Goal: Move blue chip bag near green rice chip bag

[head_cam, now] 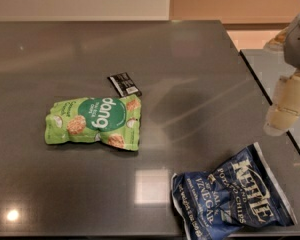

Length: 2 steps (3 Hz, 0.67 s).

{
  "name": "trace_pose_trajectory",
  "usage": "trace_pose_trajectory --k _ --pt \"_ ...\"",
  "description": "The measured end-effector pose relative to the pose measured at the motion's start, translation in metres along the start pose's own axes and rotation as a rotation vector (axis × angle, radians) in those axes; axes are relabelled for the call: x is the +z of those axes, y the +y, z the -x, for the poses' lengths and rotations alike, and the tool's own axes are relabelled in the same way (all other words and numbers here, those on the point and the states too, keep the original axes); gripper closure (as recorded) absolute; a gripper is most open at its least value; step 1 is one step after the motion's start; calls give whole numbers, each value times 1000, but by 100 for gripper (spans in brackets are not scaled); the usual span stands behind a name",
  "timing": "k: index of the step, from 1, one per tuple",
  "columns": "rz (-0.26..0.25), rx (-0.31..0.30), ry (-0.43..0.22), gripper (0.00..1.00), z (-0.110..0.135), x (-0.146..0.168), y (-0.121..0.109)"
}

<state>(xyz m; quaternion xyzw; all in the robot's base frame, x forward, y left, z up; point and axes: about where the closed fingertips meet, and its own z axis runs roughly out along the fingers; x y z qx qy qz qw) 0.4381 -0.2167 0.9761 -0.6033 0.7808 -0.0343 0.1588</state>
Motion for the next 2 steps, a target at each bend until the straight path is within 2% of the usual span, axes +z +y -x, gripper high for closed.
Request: trace_pose_trajectory --k 2 --pt "7 -10 -17 0 0 -4 4"
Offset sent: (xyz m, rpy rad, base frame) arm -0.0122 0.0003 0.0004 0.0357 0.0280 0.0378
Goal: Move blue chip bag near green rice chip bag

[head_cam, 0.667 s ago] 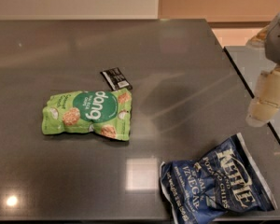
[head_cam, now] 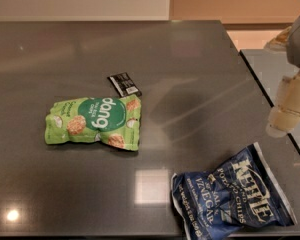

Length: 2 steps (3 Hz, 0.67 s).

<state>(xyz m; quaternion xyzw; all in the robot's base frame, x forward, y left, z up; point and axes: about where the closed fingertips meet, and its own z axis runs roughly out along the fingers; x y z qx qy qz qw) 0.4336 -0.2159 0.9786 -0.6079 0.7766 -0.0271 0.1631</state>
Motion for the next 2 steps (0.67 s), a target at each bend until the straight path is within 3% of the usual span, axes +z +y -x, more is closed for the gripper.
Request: trace_pose_trajectory --k 2 --pt "70 -88 -102 0 -4 -2 50"
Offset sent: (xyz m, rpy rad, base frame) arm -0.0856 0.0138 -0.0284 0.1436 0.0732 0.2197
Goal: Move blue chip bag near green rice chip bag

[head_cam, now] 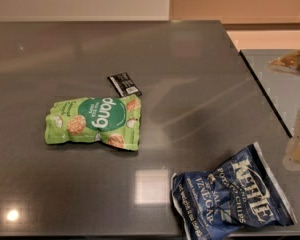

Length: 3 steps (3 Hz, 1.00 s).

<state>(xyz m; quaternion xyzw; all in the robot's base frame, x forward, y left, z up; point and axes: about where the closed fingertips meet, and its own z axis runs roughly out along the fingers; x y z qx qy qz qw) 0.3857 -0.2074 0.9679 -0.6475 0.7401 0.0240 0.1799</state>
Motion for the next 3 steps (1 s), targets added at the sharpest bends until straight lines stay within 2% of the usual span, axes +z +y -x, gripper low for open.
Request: trace_pose_trajectory --k 1,2,3 --pt "27 -33 -32 0 0 3 18" --pt "82 -85 -60 0 2 34 48" --pt "102 -98 -67 0 1 45 57"
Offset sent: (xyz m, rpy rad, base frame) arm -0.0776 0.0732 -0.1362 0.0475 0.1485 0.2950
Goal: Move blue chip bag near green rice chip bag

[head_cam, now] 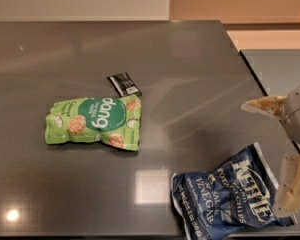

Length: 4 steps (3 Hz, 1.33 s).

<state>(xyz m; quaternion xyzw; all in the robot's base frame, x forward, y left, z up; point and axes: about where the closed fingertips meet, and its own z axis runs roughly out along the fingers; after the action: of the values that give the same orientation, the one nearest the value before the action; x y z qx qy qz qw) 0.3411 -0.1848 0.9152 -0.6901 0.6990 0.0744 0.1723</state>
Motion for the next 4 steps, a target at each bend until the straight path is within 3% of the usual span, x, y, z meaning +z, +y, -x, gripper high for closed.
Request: trace_pose_trajectory --k 2,4 --pt "37 -32 -8 0 5 24 13" --pt "109 -113 -21 0 25 83 44"
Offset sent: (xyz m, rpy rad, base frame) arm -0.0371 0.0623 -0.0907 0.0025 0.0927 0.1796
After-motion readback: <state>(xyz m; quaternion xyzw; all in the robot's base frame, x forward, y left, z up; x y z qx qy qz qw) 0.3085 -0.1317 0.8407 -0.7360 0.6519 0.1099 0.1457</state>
